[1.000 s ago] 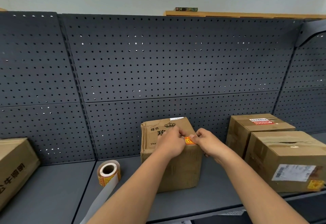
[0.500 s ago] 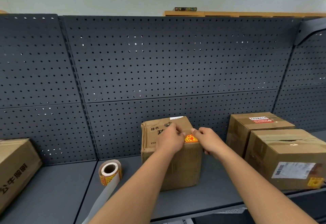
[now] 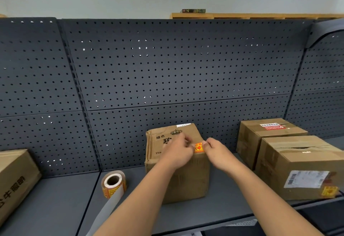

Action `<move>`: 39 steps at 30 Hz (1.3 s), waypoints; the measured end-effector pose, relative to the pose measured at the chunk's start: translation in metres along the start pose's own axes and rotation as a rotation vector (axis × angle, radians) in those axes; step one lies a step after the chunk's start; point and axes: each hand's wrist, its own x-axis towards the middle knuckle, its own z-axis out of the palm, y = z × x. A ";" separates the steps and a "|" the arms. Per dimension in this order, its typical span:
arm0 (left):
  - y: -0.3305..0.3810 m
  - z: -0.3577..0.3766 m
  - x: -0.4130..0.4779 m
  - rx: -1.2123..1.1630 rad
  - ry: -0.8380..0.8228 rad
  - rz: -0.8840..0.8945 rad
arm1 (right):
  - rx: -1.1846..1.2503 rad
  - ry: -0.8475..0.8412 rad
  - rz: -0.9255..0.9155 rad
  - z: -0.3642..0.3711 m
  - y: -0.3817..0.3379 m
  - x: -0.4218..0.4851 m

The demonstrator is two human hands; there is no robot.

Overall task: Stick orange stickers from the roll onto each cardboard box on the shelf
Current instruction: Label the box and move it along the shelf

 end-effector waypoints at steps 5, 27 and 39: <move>0.002 -0.001 0.002 -0.069 -0.040 -0.024 | 0.004 0.061 -0.026 0.002 0.001 -0.003; -0.068 -0.071 -0.049 -0.001 0.182 -0.393 | 0.433 -0.014 0.125 0.014 -0.003 -0.033; -0.083 -0.055 -0.064 -0.611 -0.008 -0.606 | 0.497 -0.066 0.104 0.016 -0.006 -0.040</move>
